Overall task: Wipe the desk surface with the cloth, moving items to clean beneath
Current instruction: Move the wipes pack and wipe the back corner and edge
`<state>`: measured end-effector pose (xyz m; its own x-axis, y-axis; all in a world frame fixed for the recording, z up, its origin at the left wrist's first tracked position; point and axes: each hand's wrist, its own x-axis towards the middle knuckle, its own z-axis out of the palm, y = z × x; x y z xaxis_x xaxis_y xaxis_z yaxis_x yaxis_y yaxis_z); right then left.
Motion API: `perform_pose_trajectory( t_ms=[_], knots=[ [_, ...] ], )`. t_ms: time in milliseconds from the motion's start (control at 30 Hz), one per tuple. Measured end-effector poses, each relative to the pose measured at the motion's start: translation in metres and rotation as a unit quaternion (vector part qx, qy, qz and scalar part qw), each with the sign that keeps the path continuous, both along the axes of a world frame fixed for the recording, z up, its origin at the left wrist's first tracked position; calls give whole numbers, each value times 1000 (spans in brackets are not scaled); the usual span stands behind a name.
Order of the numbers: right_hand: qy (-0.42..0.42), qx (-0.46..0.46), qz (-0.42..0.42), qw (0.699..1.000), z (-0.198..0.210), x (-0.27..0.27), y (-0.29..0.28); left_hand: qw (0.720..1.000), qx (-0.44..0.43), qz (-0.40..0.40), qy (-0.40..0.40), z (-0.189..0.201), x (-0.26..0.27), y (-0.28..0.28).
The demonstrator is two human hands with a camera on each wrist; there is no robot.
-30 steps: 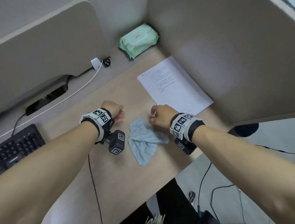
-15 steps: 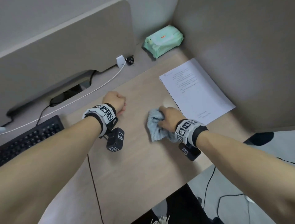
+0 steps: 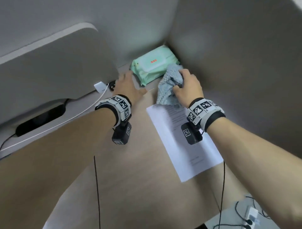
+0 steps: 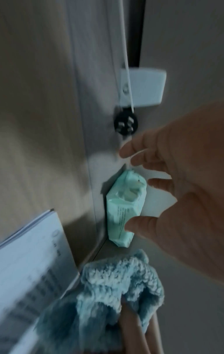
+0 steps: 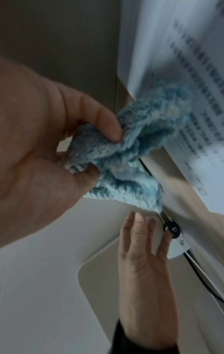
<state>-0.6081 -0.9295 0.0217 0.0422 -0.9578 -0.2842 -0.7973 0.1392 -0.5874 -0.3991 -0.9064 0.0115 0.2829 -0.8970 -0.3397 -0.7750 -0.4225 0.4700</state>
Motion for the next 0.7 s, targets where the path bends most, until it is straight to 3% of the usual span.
perform_pose_trajectory(
  t_ms=[200,433,700],
  knots=[
    [15,-34,9,999,-20,2,-27,995,-50,-59,-57,-17,-21,-51],
    [11,-35,29,999,-30,-1,-36,990,-52,-80,-107,-31,-26,-85],
    [16,-36,24,999,-26,-1,-35,985,-18,-100,-138,-23,-19,-66]
  ],
)
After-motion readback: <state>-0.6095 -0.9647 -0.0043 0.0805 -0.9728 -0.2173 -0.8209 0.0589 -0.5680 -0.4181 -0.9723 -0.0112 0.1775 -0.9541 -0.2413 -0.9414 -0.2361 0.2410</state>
